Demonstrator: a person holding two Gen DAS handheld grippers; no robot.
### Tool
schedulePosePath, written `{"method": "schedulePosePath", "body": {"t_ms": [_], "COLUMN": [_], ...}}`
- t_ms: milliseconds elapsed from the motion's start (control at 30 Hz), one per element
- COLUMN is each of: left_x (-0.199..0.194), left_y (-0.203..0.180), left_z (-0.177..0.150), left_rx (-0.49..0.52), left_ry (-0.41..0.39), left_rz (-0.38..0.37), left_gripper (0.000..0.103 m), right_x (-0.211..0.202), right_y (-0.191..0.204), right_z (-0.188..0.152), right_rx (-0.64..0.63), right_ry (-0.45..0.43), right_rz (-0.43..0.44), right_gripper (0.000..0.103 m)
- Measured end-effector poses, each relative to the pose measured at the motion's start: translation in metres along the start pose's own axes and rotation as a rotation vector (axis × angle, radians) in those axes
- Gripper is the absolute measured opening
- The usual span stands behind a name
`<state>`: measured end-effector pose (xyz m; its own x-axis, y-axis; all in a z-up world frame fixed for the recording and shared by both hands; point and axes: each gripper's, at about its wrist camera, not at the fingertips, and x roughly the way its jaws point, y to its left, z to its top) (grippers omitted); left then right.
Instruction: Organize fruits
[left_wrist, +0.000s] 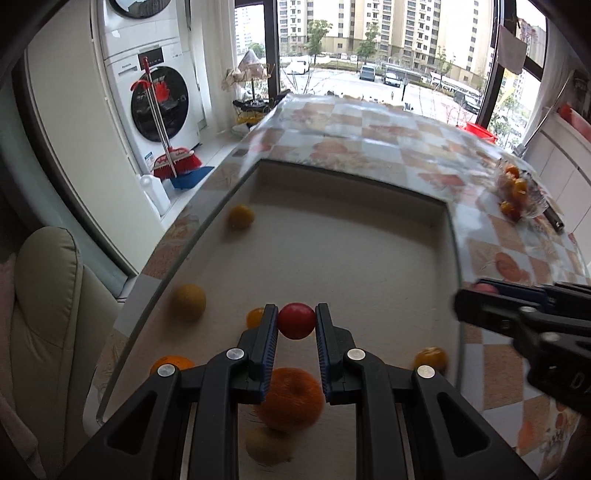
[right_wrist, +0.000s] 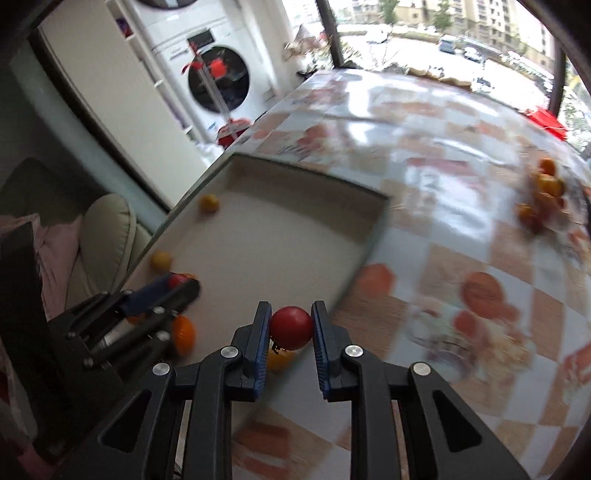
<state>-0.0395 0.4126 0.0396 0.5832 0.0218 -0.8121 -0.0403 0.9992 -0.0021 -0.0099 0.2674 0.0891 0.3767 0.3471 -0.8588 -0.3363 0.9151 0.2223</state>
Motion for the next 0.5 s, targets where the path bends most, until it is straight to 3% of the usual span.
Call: {"method": "schedulePosePath", "body": {"t_ms": [200,267,300,333,400,500], "left_x": [0.006,0.005,0.005,0.003,-0.003,-0.006], "left_y": [0.001,0.0,0.001,0.004,0.007,0.009], "left_z": [-0.004,-0.004,-0.004,-0.004,-0.005,-0.004], "left_rx": [0.034,0.037,0.033,0.028,0.011,-0.002], "left_ry": [0.002,-0.003,-0.009,-0.033,-0.066,-0.052], "left_rz": [0.003,0.005,0.048,0.064,0.05,0.034], "left_gripper": [0.022,0.055,0.08,0.089,0.089,0.089], "right_x": [0.022,0.022,0.02,0.016,0.012,0.009], "right_y": [0.012,0.015,0.015,0.014,0.011,0.015], "right_z": [0.001,0.002,0.003,0.003,0.005,0.006], "right_rx": [-0.022,-0.035,-0.036,-0.04,-0.054,-0.072], "right_ry": [0.073,0.067,0.053,0.043,0.033,0.034], "right_rz": [0.002,-0.012,-0.033,-0.027,-0.027,-0.069], "right_gripper": [0.029,0.047,0.052,0.059,0.064,0.078]}}
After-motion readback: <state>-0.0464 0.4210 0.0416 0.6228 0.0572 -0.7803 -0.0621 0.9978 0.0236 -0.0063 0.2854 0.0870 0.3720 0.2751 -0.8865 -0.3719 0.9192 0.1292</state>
